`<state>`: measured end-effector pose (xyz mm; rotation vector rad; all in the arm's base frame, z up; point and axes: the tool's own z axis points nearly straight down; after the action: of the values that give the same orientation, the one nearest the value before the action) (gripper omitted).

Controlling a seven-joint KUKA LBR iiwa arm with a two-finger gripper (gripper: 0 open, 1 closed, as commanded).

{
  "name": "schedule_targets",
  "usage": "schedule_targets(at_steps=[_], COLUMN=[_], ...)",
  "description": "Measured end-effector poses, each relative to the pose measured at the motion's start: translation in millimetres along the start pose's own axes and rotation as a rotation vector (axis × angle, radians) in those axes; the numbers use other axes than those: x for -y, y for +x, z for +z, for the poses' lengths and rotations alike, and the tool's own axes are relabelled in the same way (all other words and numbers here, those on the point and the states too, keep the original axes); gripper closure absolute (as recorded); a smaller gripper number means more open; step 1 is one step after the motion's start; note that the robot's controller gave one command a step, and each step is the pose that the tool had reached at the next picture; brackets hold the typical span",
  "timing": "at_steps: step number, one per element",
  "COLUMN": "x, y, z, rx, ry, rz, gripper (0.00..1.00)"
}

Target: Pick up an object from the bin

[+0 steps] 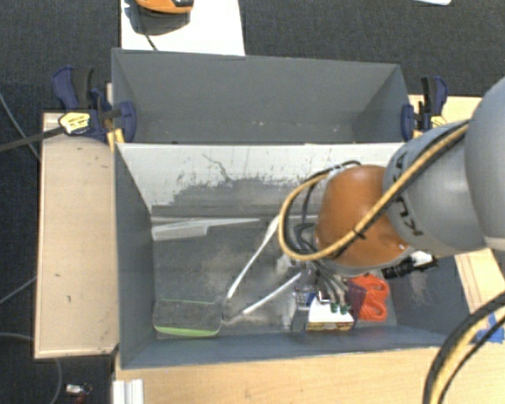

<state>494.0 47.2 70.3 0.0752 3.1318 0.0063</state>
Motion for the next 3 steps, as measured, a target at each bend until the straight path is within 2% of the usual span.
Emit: schedule_targets(at_steps=[1,2,3], x=[3.3,3.3,3.5], y=[-5.7,-5.7,-3.6], z=[3.3,3.3,-8.1], rx=[0.005,0.005,-0.002], ry=[0.0,0.0,0.001], rz=[0.025,0.026,0.027], gripper=[1.0,1.0,1.0])
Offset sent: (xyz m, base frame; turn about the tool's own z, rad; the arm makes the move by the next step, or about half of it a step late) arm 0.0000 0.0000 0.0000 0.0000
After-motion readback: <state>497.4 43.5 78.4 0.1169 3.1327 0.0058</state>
